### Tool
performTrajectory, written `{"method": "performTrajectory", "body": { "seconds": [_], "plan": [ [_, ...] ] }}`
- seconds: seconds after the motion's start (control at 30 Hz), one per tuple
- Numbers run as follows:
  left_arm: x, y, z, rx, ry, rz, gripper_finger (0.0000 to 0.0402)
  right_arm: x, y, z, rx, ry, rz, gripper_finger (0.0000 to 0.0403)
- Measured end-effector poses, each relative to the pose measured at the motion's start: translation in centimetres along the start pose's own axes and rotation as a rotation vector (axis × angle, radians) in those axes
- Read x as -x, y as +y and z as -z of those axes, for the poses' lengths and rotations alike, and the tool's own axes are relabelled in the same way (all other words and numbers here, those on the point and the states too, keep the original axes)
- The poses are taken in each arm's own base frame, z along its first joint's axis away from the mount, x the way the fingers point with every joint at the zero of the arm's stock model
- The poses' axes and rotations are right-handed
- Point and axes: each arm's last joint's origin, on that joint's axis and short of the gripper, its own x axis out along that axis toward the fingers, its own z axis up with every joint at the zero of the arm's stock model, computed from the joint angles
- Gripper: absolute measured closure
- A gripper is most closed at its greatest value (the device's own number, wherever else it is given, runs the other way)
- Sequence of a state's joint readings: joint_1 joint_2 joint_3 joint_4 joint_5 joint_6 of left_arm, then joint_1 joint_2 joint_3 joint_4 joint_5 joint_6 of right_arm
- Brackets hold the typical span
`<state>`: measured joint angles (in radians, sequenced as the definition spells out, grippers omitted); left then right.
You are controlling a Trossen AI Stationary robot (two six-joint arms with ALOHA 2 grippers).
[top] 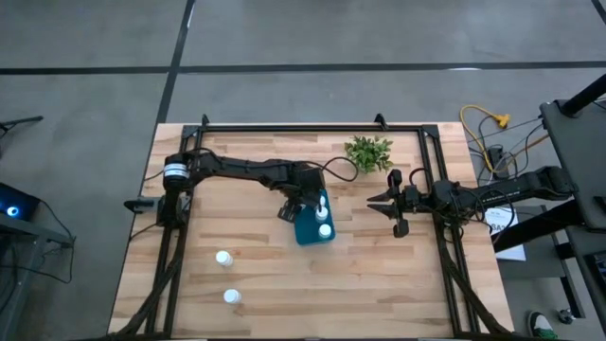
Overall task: Pick and place pill bottles into a basket
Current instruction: Put the white pill bottle into the blue bin
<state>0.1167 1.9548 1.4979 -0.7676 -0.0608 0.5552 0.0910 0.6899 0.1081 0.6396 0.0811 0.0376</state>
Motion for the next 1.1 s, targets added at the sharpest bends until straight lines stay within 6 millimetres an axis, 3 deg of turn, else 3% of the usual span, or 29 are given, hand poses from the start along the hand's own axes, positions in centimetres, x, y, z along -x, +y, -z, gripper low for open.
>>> {"method": "performTrajectory", "body": {
  "seconds": [0.57, 0.83, 1.1],
  "plan": [
    [0.9, -0.1, -0.8, 0.015, -0.031, -0.011, 0.0184, 0.0, 0.0, 0.0, 0.001, 0.002, 0.0, 0.0339],
    [2.9, -0.2, -2.3, -0.006, -0.075, -0.027, 0.0184, 0.0, 0.0, 0.1, 0.001, 0.009, 0.0, 0.0339],
    [5.6, -1.2, -2.1, 0.004, -0.081, -0.021, 0.0184, 0.0, 0.0, 0.2, 0.001, 0.016, 0.0, 0.0339]
  ]
}}
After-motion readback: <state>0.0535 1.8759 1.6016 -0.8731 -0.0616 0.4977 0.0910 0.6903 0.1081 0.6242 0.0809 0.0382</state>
